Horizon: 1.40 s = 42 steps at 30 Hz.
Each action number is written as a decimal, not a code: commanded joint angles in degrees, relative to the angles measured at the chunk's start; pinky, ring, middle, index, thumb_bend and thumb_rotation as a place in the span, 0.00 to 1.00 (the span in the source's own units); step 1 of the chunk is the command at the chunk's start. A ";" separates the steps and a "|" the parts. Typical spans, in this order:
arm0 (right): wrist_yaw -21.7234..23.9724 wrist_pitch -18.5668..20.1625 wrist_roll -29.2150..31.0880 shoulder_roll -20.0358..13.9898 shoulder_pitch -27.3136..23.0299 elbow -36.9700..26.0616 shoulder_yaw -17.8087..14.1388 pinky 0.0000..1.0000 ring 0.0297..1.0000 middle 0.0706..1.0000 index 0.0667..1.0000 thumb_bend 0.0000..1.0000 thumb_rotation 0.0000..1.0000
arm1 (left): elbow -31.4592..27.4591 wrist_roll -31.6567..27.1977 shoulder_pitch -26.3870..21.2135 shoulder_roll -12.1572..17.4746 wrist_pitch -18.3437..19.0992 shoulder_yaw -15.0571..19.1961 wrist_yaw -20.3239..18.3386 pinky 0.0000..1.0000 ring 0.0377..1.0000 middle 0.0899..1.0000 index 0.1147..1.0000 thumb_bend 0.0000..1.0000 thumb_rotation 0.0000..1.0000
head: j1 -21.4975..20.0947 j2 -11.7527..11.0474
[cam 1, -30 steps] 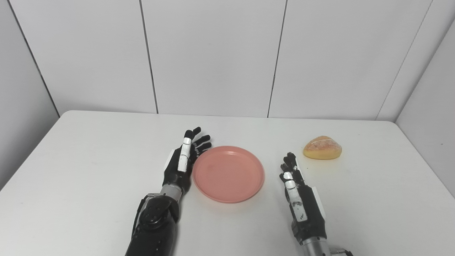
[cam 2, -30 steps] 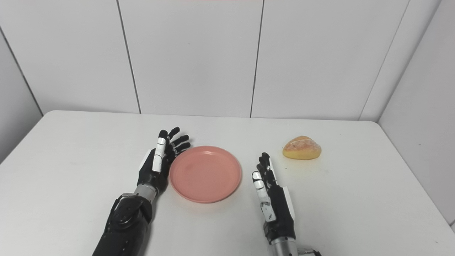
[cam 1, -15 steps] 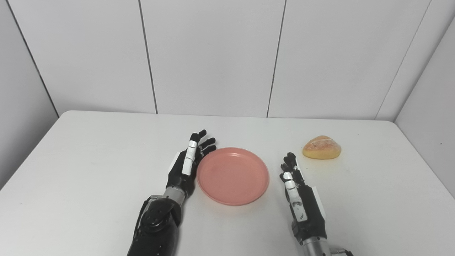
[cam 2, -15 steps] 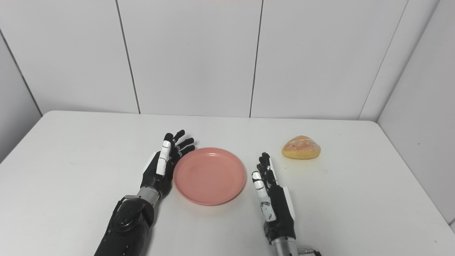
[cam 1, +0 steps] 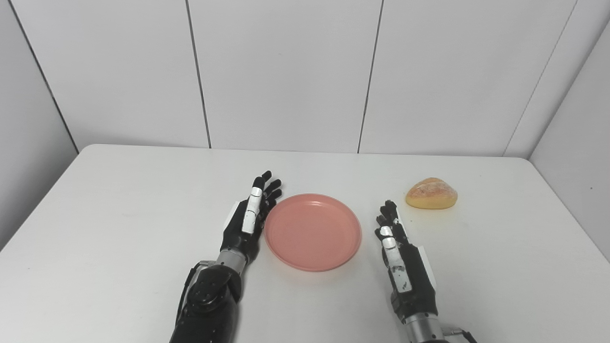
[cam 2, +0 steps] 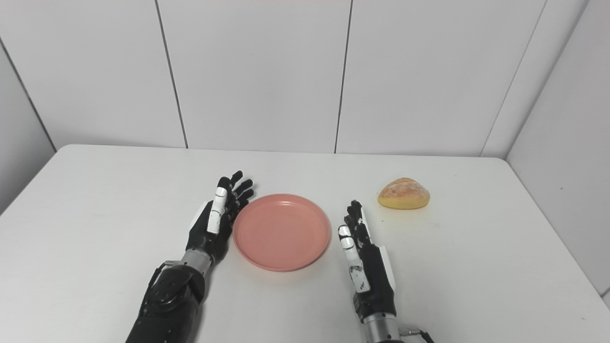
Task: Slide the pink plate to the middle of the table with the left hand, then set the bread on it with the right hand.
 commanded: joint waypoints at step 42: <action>1.45 10.00 -4.57 -18.07 -17.34 -5.53 -9.28 0.94 0.92 0.88 0.88 0.67 0.61 | -7.74 1.60 4.76 -0.18 2.24 -1.31 0.43 1.00 1.00 1.00 1.00 0.77 1.00 | -1.39 -0.05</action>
